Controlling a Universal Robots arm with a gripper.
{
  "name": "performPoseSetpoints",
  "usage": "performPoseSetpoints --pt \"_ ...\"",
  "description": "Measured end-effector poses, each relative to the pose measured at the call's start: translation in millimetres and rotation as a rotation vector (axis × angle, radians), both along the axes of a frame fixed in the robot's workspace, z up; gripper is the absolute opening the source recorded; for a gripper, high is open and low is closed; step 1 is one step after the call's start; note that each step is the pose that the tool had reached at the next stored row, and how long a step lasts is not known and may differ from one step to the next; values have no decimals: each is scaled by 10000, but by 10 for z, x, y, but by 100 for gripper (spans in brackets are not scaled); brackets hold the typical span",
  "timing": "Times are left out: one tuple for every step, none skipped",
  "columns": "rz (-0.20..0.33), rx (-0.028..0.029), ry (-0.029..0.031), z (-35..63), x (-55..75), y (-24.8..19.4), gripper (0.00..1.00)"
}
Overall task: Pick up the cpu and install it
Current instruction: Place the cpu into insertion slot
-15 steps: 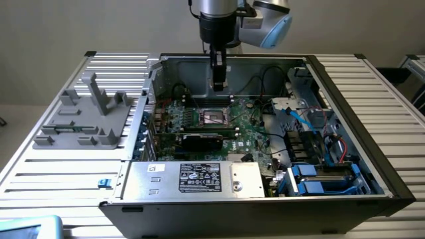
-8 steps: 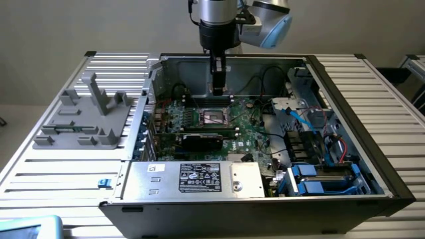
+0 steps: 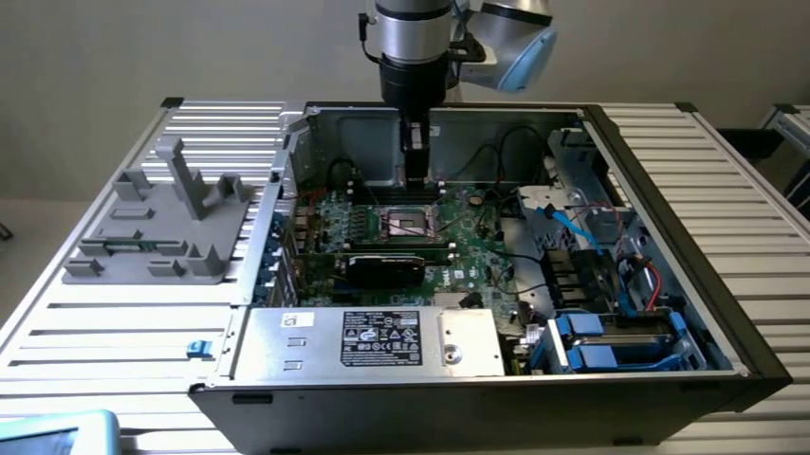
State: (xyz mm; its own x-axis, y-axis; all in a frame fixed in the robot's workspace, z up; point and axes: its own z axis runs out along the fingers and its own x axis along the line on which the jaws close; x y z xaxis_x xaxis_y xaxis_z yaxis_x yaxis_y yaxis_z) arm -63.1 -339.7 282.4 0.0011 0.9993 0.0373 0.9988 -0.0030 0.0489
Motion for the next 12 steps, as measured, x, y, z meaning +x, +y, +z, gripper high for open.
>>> performPoseSetpoints --pt "-2 13 -1 -19 0 -4 56" --pt "-6 18 -1 -37 -1 -7 56" --pt "-9 22 0 -55 -2 -9 56" --pt "-9 29 0 -73 -1 -11 56" --pt "-11 36 -1 -91 -2 -12 56" --pt "-13 43 -1 -110 -1 -13 56" --pt "-14 51 -1 -129 -1 -15 56" --pt "-15 58 -1 -146 -2 -17 56" --pt "-18 65 -2 -165 -2 -18 56" --pt "-19 70 -1 -183 -2 -18 56" --pt "-17 84 -1 -198 -1 -20 56" --pt "-19 102 -2 -215 -2 -20 56"
